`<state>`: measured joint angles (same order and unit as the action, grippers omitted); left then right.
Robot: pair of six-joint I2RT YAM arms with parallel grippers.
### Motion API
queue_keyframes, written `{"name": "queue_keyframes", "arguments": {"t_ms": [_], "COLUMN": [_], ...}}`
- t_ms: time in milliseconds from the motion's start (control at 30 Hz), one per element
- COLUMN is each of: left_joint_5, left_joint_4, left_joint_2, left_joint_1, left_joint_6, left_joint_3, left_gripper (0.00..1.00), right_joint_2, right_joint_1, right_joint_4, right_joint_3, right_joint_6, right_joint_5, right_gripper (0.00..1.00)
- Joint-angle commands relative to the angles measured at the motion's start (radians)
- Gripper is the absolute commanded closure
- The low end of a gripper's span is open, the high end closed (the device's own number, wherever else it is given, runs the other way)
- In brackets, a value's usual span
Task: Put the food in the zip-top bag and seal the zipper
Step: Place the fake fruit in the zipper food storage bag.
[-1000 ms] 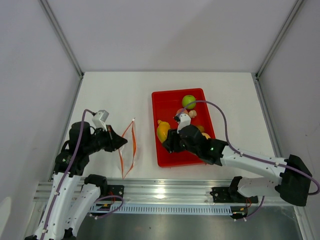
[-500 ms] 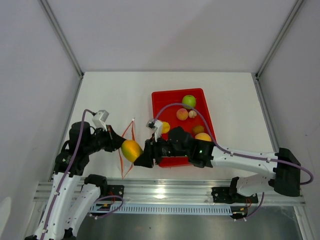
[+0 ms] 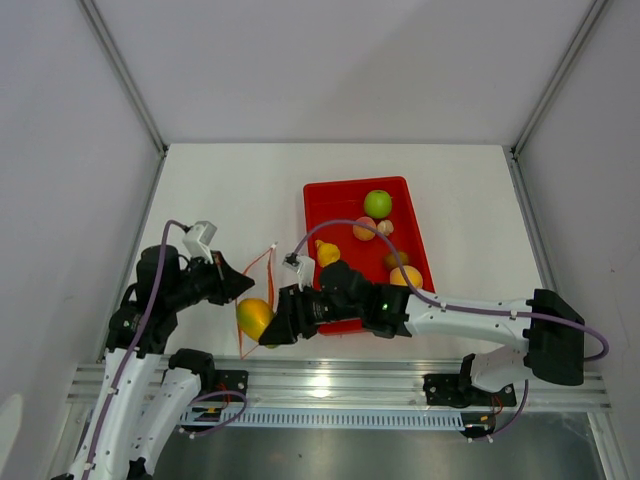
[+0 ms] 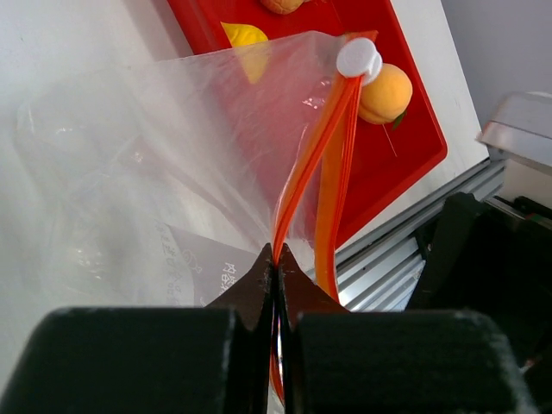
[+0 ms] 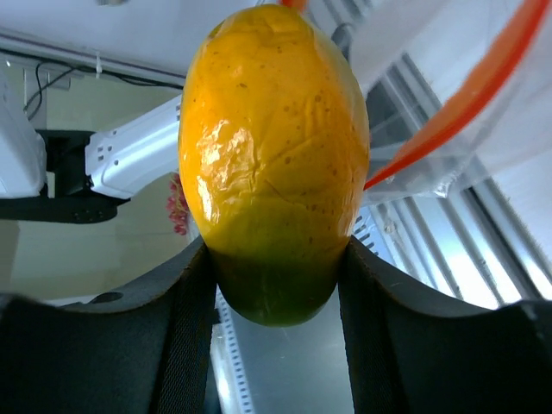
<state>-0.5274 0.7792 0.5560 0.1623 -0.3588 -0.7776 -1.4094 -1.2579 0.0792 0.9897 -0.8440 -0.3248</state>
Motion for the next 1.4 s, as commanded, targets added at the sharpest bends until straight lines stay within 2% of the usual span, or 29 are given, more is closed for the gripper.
{"name": "queue_keyframes", "arguments": {"t_ms": [0,267,467,567,600,667,767,800,900,1100,1367], "left_joint_5": [-0.013,-0.052,-0.103,-0.123,-0.121,-0.115,-0.111,-0.109,-0.089,-0.045,-0.051], "left_joint_4": [-0.018,-0.008,-0.023,-0.028,-0.026,-0.021,-0.018,-0.017,-0.009,-0.020,-0.074], "left_joint_2": [-0.019,-0.039,-0.031,-0.027,-0.025,-0.027,-0.028,-0.028,-0.030,-0.045,-0.061], "left_joint_1": [0.005,0.005,0.005,0.005,0.005,0.005,0.005,0.005,0.005,0.005,0.005], "left_joint_6": [0.000,-0.003,-0.026,-0.034,-0.034,-0.034,-0.035,-0.034,-0.032,-0.052,-0.109], "left_joint_3": [-0.031,-0.057,-0.045,-0.031,-0.031,-0.032,-0.031,-0.032,-0.031,-0.017,0.040], "left_gripper": [0.99,0.99,1.00,0.99,0.99,0.99,0.99,0.99,0.99,0.99,0.99], "right_joint_2": [0.003,-0.006,-0.086,-0.158,-0.192,-0.220,-0.234,-0.230,-0.215,-0.149,-0.074], "right_joint_1": [0.021,0.090,0.132,0.134,0.134,0.135,0.134,0.132,0.134,0.126,0.063], "right_joint_4": [-0.006,0.057,0.091,0.038,0.028,-0.013,-0.022,-0.033,-0.073,-0.154,-0.283], "right_joint_3": [-0.034,-0.098,-0.016,0.093,0.116,0.180,0.207,0.208,0.218,0.178,0.165], "right_joint_6": [-0.128,-0.207,-0.184,-0.141,-0.133,-0.113,-0.092,-0.080,-0.052,-0.009,0.049], "right_joint_5": [0.058,0.063,-0.006,-0.002,-0.003,0.004,0.035,0.050,0.088,0.148,0.268], "right_gripper": [1.00,1.00,0.94,0.85,0.75,0.68,0.55,0.45,0.32,0.26,0.26]}}
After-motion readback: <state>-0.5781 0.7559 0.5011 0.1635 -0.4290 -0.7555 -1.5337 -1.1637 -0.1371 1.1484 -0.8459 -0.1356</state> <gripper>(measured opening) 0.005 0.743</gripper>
